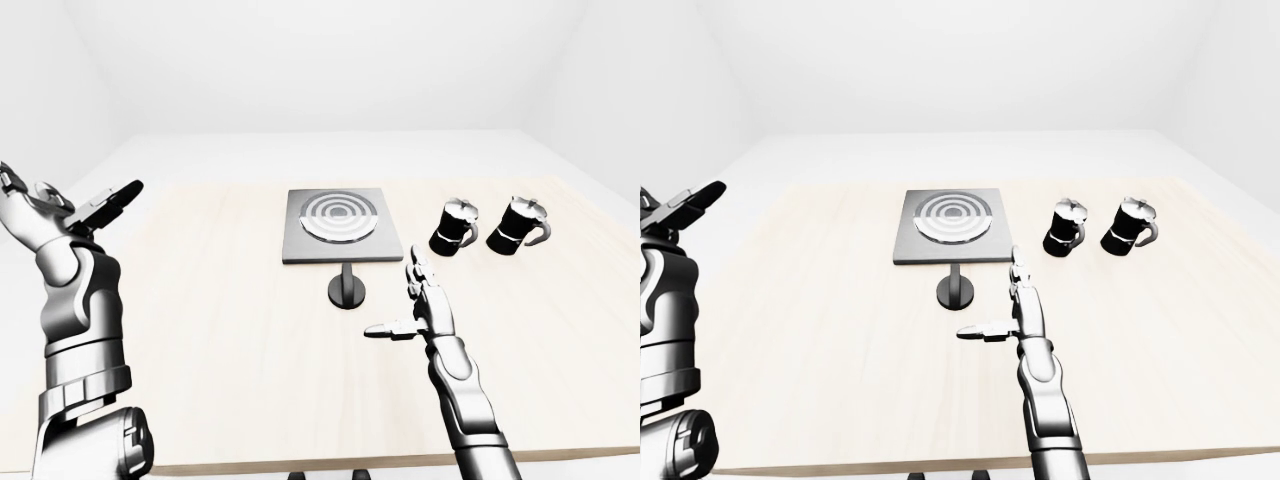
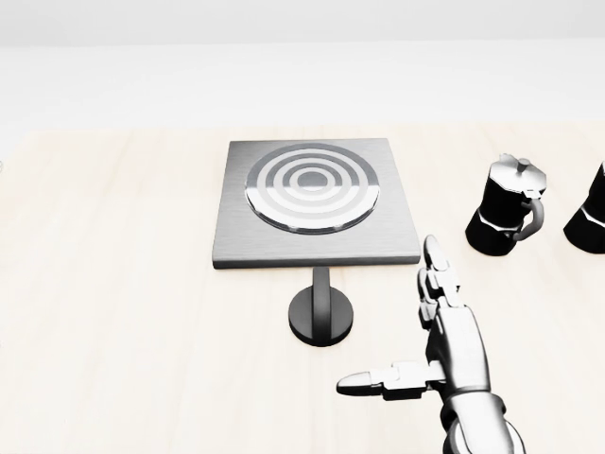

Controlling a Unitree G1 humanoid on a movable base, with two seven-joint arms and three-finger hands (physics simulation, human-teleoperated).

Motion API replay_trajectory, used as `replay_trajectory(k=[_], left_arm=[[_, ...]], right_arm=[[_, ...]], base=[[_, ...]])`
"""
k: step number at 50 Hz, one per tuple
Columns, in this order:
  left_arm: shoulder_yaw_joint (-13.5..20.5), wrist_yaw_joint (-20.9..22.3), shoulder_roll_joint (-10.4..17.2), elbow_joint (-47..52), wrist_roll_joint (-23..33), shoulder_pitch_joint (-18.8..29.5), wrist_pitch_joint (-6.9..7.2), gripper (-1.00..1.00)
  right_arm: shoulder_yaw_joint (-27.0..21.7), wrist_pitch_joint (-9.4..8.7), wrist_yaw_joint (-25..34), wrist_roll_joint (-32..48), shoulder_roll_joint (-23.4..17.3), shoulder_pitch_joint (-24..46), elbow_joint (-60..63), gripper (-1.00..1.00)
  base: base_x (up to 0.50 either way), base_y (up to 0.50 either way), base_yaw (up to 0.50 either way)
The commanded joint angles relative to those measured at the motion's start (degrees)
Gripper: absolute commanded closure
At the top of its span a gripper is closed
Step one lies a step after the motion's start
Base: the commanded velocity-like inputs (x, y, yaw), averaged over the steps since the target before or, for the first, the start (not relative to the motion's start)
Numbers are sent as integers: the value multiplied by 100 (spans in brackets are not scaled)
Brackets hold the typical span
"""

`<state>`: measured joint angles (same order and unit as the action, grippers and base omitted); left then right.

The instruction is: Turn off the stove.

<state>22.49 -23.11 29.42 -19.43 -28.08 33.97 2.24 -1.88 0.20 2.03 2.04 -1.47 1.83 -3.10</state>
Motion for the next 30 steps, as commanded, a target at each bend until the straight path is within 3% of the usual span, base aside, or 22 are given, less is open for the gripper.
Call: replay_trajectory(k=[1, 6, 7, 12, 16, 19, 22, 30], left_arm=[[-27, -32, 250, -537, -231, 253, -153, -100], [-12, 1, 322, -739, -290, 378, -154, -100], [-33, -11, 326, -813, -230, 396, -249, -100], [-7, 1, 448, -1103, -300, 562, -267, -100], [13, 8, 682, -1659, -392, 860, -379, -100], [22, 7, 808, -1897, -563, 987, -308, -100], [-15, -22, 839, -1901, -611, 978, -310, -100], [-30, -30, 845, -1894, -628, 971, -311, -100]], right_arm=[[6, -21, 7, 30, -1, 10, -3, -100], [2, -49, -2, 37, -1, 28, -26, -100], [0, -23, 6, 35, -6, 38, -71, -100], [11, -70, 2, 48, 0, 30, -22, -100], [12, -92, -2, 53, 2, 28, -10, -100], [10, -114, -9, 55, 2, 31, -1, -100], [-4, -200, -57, 74, 1, 53, -31, -100], [-2, -205, -60, 72, 0, 53, -28, -100]], base=[[0, 0, 0], [0, 0, 0], [0, 0, 0], [0, 0, 0], [0, 0, 0], [0, 0, 0], [0, 0, 0], [0, 0, 0]])
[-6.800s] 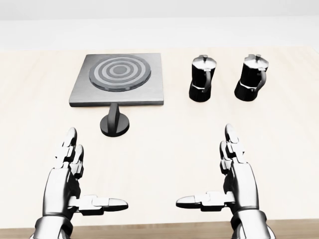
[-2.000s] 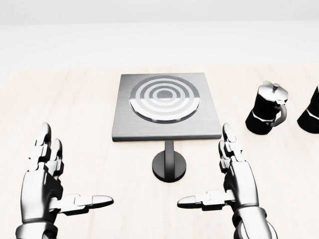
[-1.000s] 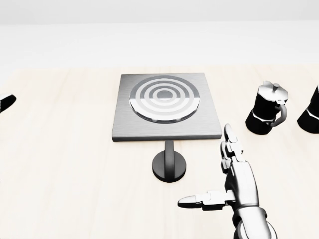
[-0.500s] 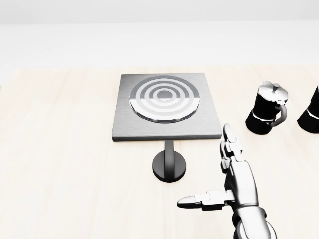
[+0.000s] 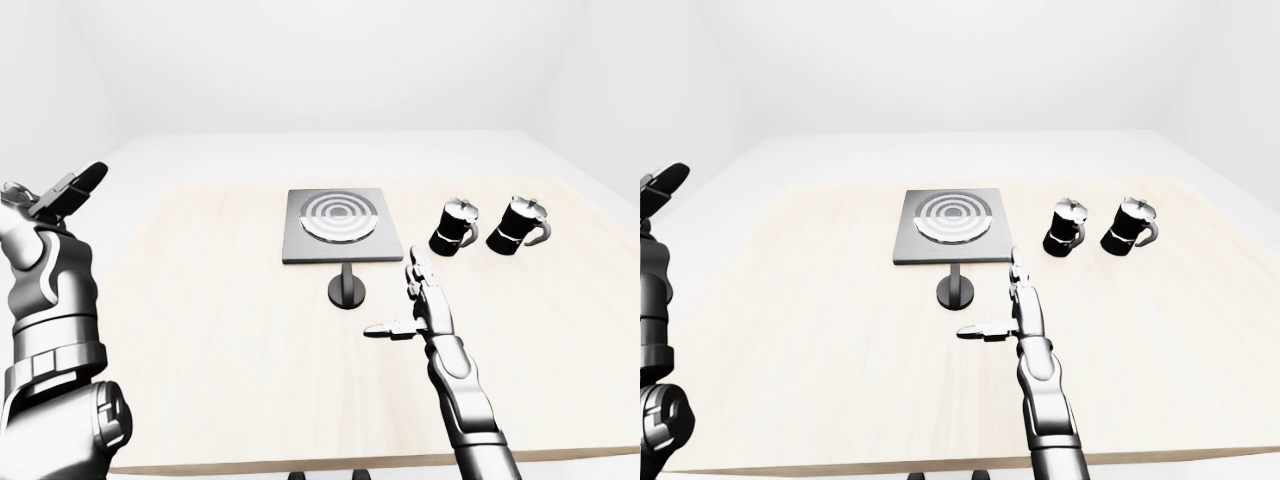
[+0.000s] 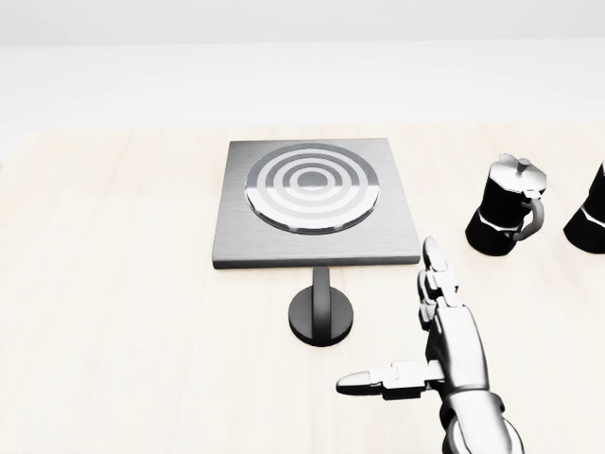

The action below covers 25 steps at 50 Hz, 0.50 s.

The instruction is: Turn off the stove.

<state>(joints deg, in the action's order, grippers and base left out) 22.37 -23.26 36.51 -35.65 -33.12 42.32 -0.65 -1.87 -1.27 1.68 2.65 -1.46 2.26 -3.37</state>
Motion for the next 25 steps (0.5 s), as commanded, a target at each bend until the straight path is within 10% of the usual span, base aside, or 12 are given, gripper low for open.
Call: replay_trajectory(k=[1, 25], left_arm=[[-20, -16, 136, -272, -126, 136, -23, -100], [-27, -19, 140, -273, -134, 135, -26, -100]], right_arm=[[-3, -59, -25, 12, -1, 10, -1, -100], [-1, -59, -26, 10, -3, 10, -1, -100]], base=[[0, 0, 0], [0, 0, 0]])
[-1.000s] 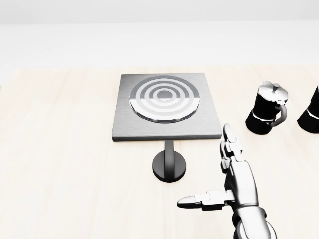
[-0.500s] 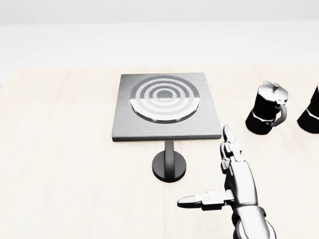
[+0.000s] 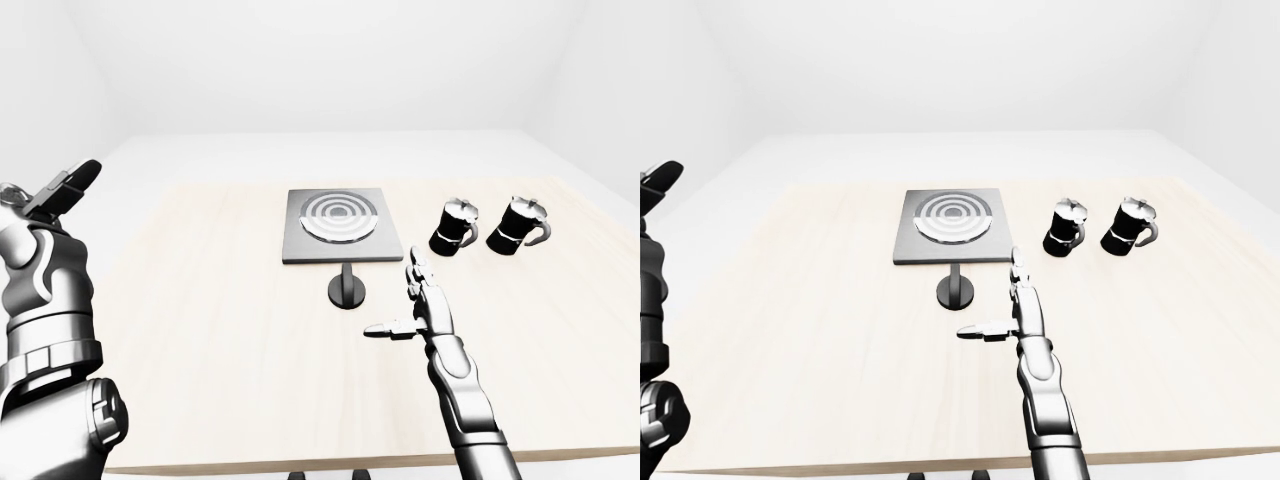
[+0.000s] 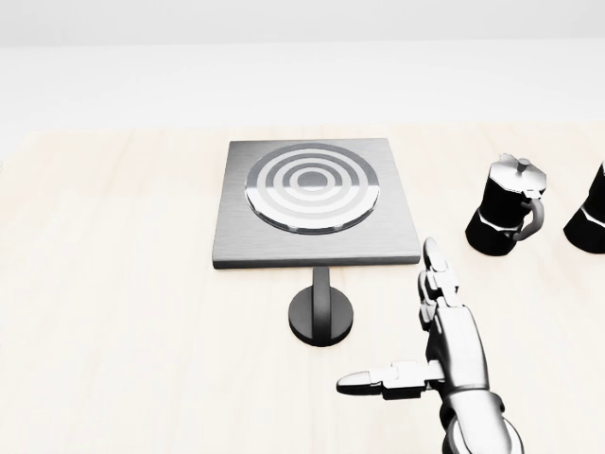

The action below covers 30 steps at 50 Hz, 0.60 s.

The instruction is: Turn off the stove.

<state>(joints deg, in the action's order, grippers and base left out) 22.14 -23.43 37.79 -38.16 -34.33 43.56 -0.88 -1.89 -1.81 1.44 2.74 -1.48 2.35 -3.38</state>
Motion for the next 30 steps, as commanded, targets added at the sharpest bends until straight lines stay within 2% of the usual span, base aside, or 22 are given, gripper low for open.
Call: replay_trajectory(k=[1, 7, 8, 10, 15, 19, 21, 24, 26, 27, 29, 30], left_arm=[[-4, -2, 11, -23, -13, 11, -3, -100], [-4, -2, 12, -23, -13, 11, -3, -100], [2, 19, 7, -26, -27, 7, -17, -100], [4, 0, 32, 50, -48, -13, 84, -100], [11, 8, 13, -32, -31, 4, 0, -100], [1, 3, 18, -24, -33, 8, 3, -100], [-16, 27, 2, -122, -8, 41, -65, -100], [-9, 13, 17, -56, -24, 24, -12, -100], [3, -10, 33, 28, -44, -2, 50, -100], [-9, 19, 6, -65, -19, 20, -28, -100], [4, -4, 34, 42, -43, -11, 62, -100], [4, 7, 23, 31, -40, -17, 44, -100]], right_arm=[[0, -5, -3, 1, -1, 1, 0, -100], [0, -5, -3, 0, -1, 1, 0, -100], [9, 53, -19, 2, 16, 18, -94, -100], [26, 161, -30, 10, 26, 19, -207, -100], [136, 195, -49, 86, 59, 81, -418, -100], [183, 258, -61, 132, 81, 141, -548, -100], [264, 285, -59, 234, 96, 167, -611, -100], [321, 260, -62, 310, 126, 182, -601, -100], [325, 313, -55, 322, 129, 210, -688, -100], [328, 327, -55, 329, 134, 231, -734, -100], [346, 347, -50, 350, 144, 246, -786, -100], [350, 379, -55, 361, 148, 261, -849, -100]], base=[[0, 0, 0], [0, 0, 0], [0, 0, 0], [0, 0, 0], [0, 0, 0], [0, 0, 0], [0, 0, 0], [0, 0, 0], [0, 0, 0], [0, 0, 0], [0, 0, 0], [0, 0, 0]])
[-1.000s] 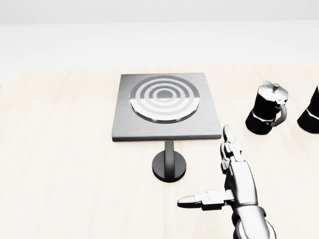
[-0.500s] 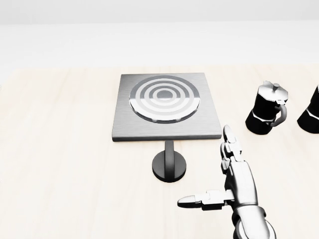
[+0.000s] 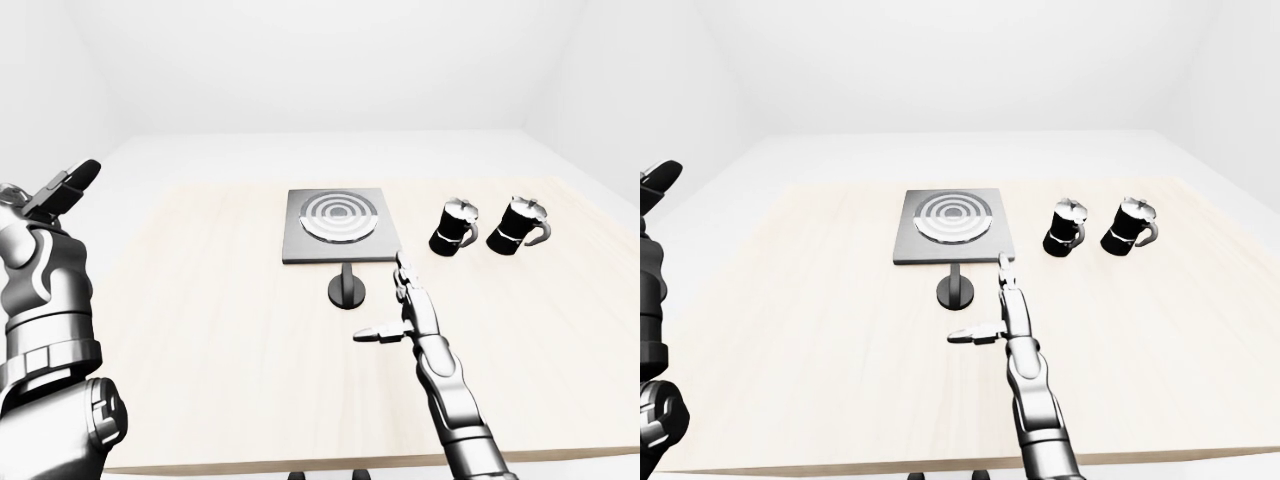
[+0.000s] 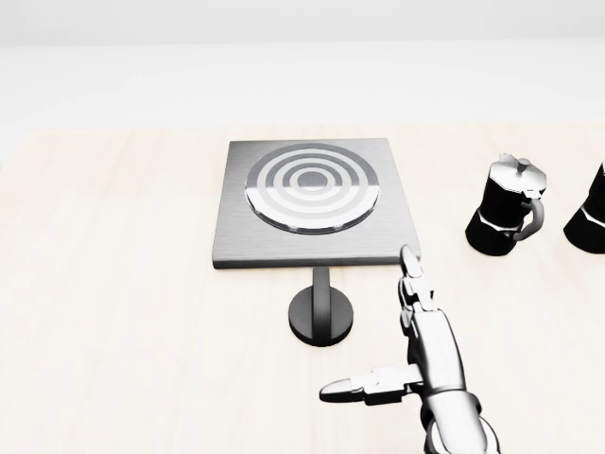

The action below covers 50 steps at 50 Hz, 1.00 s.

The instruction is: Turn off the stove.

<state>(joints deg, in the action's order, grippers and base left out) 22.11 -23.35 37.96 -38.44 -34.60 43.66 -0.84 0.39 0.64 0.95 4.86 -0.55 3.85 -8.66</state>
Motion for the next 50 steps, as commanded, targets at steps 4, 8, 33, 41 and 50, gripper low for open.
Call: replay_trajectory(k=[4, 8, 33, 41, 50], left_arm=[[5, 19, -3, 20, -2, -18, 11, -100], [8, 14, 2, 66, -11, -35, 46, -100], [2, 37, -5, 27, -7, -18, 22, -100], [-9, 50, -22, -19, 17, -7, -23, -100], [-8, 56, -16, -18, 5, -2, -13, -100]], right_arm=[[174, 106, 20, 183, 81, 96, -285, -100], [181, 168, 26, 199, 85, 98, -342, -100], [443, 319, 104, 530, 236, 268, -584, -100], [555, 378, 124, 632, 302, 255, -726, -100], [588, 436, 102, 663, 337, 284, -864, -100]], base=[[0, 0, 0], [0, 0, 0], [0, 0, 0], [0, 0, 0], [0, 0, 0]])
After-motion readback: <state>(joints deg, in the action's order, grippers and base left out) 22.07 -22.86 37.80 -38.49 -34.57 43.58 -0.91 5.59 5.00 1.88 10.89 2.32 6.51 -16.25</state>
